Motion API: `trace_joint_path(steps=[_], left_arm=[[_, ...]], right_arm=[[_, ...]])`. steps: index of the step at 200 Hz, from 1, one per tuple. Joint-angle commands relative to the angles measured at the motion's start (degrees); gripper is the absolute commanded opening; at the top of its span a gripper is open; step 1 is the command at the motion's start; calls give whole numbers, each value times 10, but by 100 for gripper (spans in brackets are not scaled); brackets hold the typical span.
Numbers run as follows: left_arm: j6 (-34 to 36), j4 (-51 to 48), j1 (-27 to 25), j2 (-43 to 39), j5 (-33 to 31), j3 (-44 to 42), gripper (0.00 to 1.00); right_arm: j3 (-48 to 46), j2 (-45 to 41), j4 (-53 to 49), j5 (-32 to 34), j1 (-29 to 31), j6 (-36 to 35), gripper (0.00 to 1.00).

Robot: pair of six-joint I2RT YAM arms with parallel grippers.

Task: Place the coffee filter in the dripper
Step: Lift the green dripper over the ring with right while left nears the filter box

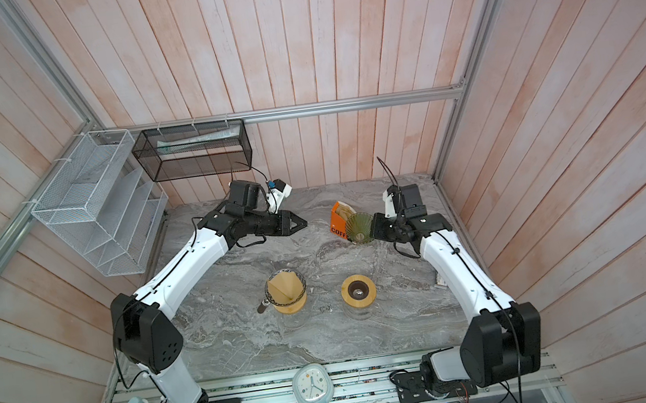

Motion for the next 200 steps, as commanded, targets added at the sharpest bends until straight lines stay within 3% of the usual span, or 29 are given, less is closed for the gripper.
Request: trace_joint_path(steps=[1,96,200], left_arm=[[-4,18,-14,-24,-5,8,28],[-32,40,-88,-36,9,9,28],[-21,34,-128,-63,10,-53,27]], right_arm=[[20,-27,-37,-15,-1,-12,1],[37,-69,-152,-33,56,-48,1],[-57,-119,-182,-36,104,-32,1]])
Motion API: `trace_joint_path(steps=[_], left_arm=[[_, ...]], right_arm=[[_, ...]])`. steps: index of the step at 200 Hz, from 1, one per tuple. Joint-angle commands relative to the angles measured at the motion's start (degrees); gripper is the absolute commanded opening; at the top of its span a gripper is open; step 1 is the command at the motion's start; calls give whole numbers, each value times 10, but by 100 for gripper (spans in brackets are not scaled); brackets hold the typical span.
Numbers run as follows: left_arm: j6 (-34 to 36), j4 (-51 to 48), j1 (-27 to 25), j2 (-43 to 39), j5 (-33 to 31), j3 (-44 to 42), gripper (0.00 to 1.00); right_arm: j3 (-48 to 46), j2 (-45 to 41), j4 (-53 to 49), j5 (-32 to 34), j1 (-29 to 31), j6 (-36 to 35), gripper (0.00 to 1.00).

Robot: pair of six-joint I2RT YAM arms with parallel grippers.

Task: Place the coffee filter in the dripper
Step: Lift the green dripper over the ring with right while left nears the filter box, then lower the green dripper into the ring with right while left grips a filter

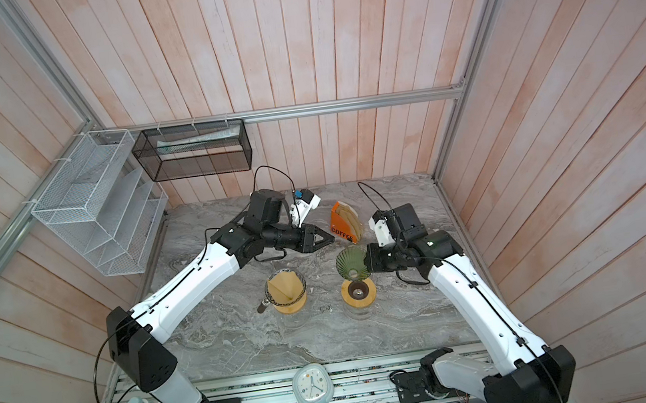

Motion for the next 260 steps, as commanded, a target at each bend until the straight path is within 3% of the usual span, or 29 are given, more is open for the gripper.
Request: trace_joint_path(steps=[1,189,260], left_arm=[[8,4,-10,-10,8,-13,27],[11,0,-36,16,36,-61,23],[41,-67,-45,43,28,-43,23]], right_arm=[[-19,-10,-9,-7,6,7,1],[-82,-15,11,30,7,16,1],[-96,-1,32,25,8,14,1]])
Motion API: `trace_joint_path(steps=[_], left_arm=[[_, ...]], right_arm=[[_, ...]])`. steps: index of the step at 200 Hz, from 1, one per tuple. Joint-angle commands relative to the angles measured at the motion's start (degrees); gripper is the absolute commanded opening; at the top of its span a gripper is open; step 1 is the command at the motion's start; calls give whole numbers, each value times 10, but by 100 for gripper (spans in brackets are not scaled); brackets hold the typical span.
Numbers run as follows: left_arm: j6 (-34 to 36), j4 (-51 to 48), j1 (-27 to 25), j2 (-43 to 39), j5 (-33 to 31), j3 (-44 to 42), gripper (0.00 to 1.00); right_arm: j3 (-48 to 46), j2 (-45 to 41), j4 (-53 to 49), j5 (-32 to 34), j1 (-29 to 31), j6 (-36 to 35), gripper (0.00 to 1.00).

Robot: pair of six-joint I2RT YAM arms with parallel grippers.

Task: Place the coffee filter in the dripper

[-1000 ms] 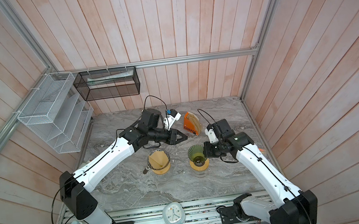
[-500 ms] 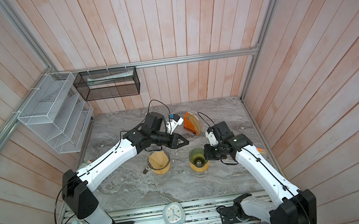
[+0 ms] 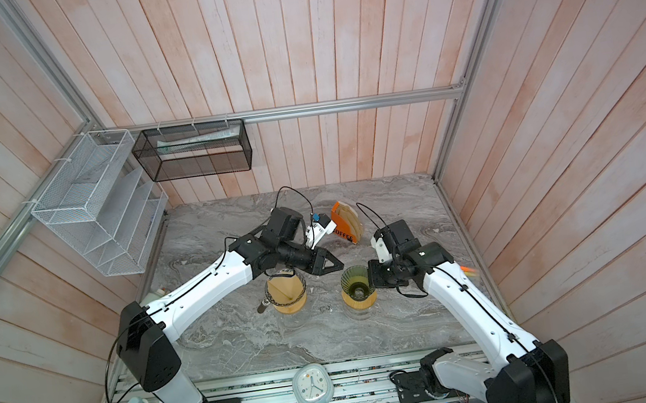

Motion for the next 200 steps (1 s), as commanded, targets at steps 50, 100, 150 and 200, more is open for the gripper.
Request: trace_joint_path(steps=[50,100,150,200], left_arm=[[45,-81,-4,28,-43,24,30],[54,-96,-6,41,-52,44,29],[62,-105,-12,71,-62,80,27],[68,-116,-13,99,-73,108,18]], right_arm=[[-16,5,24,-4,4,1,1],[-22,5,32,-8,4,4,1],[-25,4,33,-11,4,3,1],[-28,9,39,-14,3,3,1]])
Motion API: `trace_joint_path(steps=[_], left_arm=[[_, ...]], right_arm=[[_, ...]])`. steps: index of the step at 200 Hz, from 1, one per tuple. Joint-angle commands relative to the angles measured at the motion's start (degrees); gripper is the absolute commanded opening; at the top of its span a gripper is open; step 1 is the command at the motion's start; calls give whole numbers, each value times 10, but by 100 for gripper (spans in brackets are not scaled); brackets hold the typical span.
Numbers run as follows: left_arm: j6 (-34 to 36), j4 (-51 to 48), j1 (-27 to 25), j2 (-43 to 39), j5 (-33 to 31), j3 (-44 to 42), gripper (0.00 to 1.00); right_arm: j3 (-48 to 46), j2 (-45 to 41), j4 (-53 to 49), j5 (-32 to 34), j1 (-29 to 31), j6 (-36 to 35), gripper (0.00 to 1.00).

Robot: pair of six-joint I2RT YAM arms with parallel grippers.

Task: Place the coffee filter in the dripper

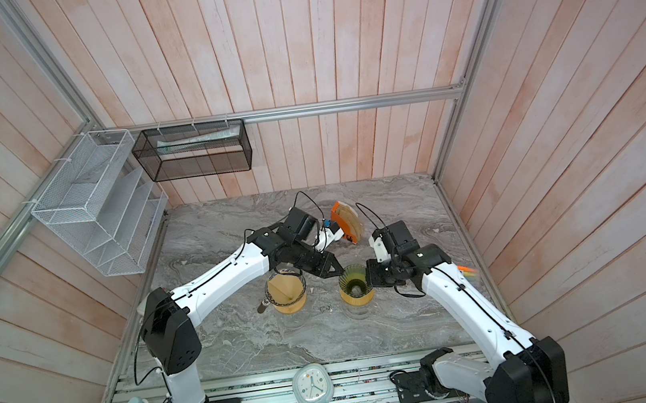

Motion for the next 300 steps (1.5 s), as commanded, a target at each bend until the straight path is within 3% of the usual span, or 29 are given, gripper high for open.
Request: trace_joint_path(steps=[1,52,178,300], left_arm=[[15,-14,-3,14,-12,21,18],[20,-19,-4,22,-17,22,18],[20,-26,-5,28,-25,2,3],[16,-16,-5,40,-16,-21,1]], right_arm=[[-11,6,0,-4,3,2,1],[-16,7,2,-3,4,5,1],[-30,10,0,10,4,11,0],[-38,27,2,18,7,12,0]])
